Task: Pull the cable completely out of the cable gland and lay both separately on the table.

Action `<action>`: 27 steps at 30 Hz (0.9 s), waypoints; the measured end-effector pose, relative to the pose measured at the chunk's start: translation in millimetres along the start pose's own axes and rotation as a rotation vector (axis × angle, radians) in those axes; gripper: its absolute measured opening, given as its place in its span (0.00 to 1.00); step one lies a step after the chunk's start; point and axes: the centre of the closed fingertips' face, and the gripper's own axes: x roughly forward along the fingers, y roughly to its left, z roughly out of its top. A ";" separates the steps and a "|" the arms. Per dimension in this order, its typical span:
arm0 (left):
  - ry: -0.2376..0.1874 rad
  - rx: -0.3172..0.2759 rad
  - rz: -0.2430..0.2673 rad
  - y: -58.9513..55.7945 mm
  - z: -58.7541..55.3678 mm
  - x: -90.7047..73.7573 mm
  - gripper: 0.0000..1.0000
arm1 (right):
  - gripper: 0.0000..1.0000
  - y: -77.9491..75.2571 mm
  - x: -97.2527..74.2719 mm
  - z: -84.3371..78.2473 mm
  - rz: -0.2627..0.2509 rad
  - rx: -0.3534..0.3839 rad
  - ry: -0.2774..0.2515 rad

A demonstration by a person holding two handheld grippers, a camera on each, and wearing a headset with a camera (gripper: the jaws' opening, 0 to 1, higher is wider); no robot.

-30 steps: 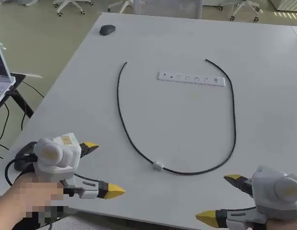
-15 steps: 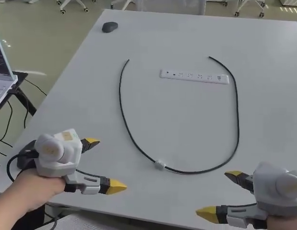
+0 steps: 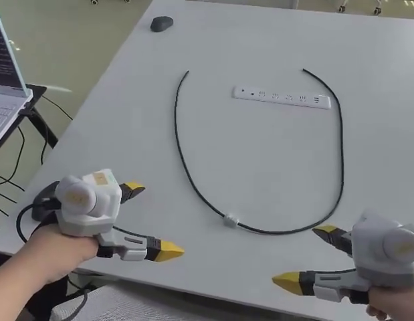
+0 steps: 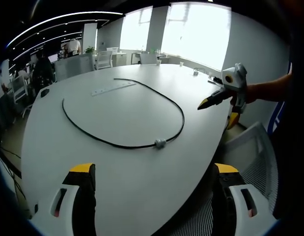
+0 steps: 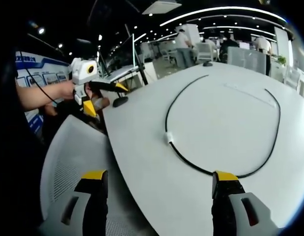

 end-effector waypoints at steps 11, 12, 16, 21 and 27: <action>-0.001 0.002 -0.014 -8.6 -6.3 -1.6 0.98 | 0.84 0.9 16.8 16.0 0.009 -0.006 0.005; 0.001 0.001 -0.016 -10.0 -6.9 -2.2 0.98 | 0.84 0.4 18.3 17.5 0.008 -0.008 0.006; 0.003 -0.013 -0.009 -7.4 -8.3 -5.6 0.97 | 0.80 -2.5 26.1 25.6 0.000 -0.016 0.014; 0.003 -0.022 -0.010 -7.1 -11.1 -7.6 0.97 | 0.78 -1.5 36.6 33.5 -0.002 -0.024 0.028; 0.000 -0.030 -0.024 -6.7 -19.5 -5.0 0.97 | 0.74 -4.3 51.4 37.9 0.003 -0.043 0.054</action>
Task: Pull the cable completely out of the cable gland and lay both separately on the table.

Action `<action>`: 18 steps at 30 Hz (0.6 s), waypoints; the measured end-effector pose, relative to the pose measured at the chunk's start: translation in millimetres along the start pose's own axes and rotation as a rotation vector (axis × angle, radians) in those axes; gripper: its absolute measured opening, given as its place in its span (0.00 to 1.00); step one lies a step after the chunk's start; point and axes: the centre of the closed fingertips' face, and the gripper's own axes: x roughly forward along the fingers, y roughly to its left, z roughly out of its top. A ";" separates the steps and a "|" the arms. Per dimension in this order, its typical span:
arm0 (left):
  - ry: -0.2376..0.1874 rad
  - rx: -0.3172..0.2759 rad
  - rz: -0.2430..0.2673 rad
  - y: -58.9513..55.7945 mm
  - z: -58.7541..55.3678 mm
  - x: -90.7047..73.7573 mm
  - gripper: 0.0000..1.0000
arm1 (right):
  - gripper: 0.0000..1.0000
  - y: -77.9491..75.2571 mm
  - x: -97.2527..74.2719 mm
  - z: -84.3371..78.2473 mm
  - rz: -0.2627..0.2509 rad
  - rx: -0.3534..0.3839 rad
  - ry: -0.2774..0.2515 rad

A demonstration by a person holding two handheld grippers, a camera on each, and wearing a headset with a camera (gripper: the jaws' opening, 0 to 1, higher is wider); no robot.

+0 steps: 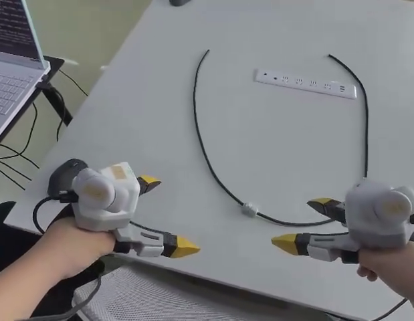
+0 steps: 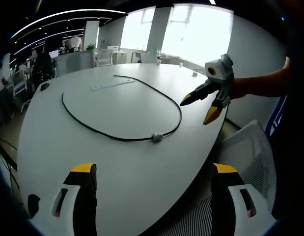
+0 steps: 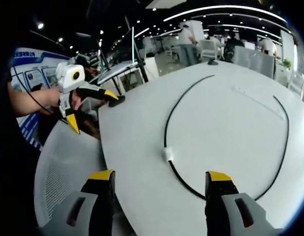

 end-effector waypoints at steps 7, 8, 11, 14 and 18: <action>0.006 -0.008 -0.018 0.3 -8.8 3.5 0.97 | 0.69 0.0 16.7 5.7 0.008 -0.020 0.035; 0.006 -0.008 -0.020 0.3 -9.0 3.7 0.97 | 0.69 1.1 18.8 7.6 0.011 -0.022 0.040; 0.008 -0.008 -0.026 0.9 -9.1 4.0 0.97 | 0.66 1.8 24.6 10.5 0.010 -0.021 0.054; 0.003 -0.018 -0.030 4.2 -8.8 4.5 0.97 | 0.63 3.6 30.5 12.6 0.013 -0.020 0.067; -0.006 -0.017 -0.034 5.3 -4.6 4.3 0.97 | 0.61 5.0 39.1 12.0 0.016 -0.032 0.089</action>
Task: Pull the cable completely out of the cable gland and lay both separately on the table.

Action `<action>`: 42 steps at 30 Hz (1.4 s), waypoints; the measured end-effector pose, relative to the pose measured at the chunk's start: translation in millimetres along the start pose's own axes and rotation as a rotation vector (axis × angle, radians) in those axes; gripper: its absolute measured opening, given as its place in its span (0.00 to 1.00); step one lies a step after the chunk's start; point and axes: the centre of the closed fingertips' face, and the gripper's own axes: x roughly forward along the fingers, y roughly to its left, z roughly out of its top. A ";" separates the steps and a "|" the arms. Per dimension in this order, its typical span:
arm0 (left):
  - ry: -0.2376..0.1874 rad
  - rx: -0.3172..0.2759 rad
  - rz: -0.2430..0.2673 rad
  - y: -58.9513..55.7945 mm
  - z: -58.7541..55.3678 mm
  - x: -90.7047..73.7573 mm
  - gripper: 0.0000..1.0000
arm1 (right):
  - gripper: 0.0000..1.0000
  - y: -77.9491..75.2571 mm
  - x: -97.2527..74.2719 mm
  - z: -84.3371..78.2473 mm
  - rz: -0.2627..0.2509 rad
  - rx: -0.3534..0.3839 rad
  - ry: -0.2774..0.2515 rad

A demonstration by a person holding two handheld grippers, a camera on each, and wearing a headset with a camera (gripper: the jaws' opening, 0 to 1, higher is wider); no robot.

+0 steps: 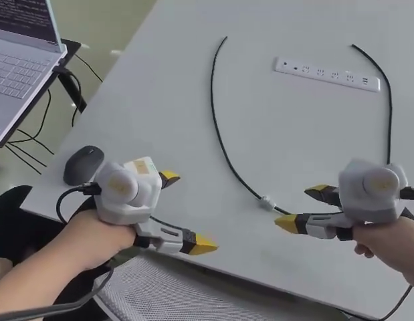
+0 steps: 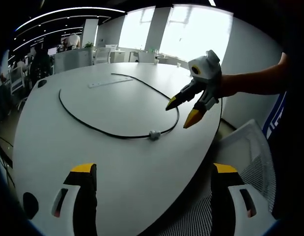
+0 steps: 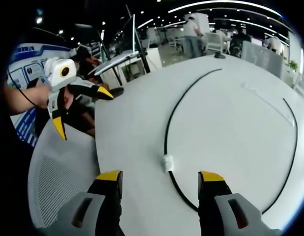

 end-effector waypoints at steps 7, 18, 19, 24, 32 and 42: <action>-0.001 -0.002 0.009 9.0 1.0 -0.2 0.96 | 0.56 -5.1 14.1 -0.2 0.005 -0.011 0.037; 0.032 -0.002 -0.002 15.4 -5.9 7.0 0.96 | 0.46 -13.9 33.5 -5.3 0.006 -0.048 0.104; 0.031 -0.002 -0.004 15.6 -5.6 7.6 0.96 | 0.45 -14.3 35.0 -5.7 0.008 -0.050 0.109; 0.055 0.022 -0.008 17.6 -7.7 11.1 0.93 | 0.39 -16.0 45.2 -13.3 0.025 -0.051 0.150; 0.064 0.014 -0.015 19.4 -13.3 13.5 0.92 | 0.32 -17.2 52.7 -18.3 0.031 -0.073 0.180; 0.061 0.001 -0.017 15.4 -9.8 9.6 0.92 | 0.24 -15.0 57.0 -17.3 0.044 -0.104 0.200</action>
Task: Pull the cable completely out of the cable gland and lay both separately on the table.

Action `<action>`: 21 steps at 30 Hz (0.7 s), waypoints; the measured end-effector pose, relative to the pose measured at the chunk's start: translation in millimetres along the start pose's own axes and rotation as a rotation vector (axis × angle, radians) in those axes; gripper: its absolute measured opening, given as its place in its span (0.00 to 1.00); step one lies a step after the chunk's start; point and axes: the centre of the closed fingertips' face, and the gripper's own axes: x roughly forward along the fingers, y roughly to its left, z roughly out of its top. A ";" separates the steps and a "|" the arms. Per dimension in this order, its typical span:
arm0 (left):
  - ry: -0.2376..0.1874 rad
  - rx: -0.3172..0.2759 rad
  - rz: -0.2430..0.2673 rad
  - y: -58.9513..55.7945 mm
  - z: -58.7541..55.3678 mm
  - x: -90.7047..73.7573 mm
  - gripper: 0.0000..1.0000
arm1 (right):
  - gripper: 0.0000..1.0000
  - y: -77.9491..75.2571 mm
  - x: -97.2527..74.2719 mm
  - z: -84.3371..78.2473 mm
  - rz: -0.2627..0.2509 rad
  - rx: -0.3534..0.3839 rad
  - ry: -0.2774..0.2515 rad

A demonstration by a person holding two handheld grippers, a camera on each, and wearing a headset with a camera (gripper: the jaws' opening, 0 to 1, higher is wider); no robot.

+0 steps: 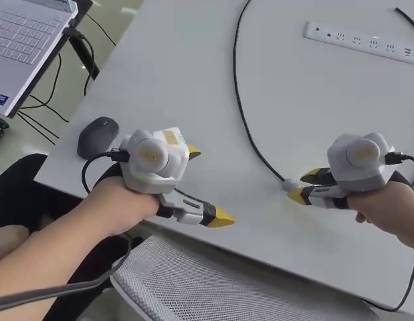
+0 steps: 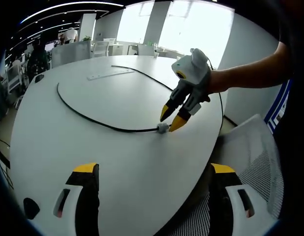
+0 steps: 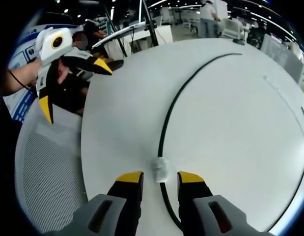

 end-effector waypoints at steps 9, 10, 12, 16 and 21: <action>0.000 -0.001 0.005 6.2 -1.3 1.6 0.87 | 0.17 -1.7 3.4 -3.1 0.004 -0.021 0.032; 0.000 -0.007 0.001 5.6 -1.2 1.8 0.87 | 0.16 -2.4 3.8 -3.2 0.004 -0.021 0.033; 0.002 -0.015 -0.004 4.9 -1.6 2.1 0.86 | 0.14 -2.5 4.4 -3.3 0.006 -0.023 0.036; 0.005 -0.012 -0.008 4.8 -3.3 3.1 0.86 | 0.10 -1.6 5.7 -3.8 0.007 -0.042 0.050; -0.001 -0.017 -0.007 4.2 -3.4 2.0 0.86 | 0.10 -0.6 7.0 -5.6 0.001 -0.073 0.068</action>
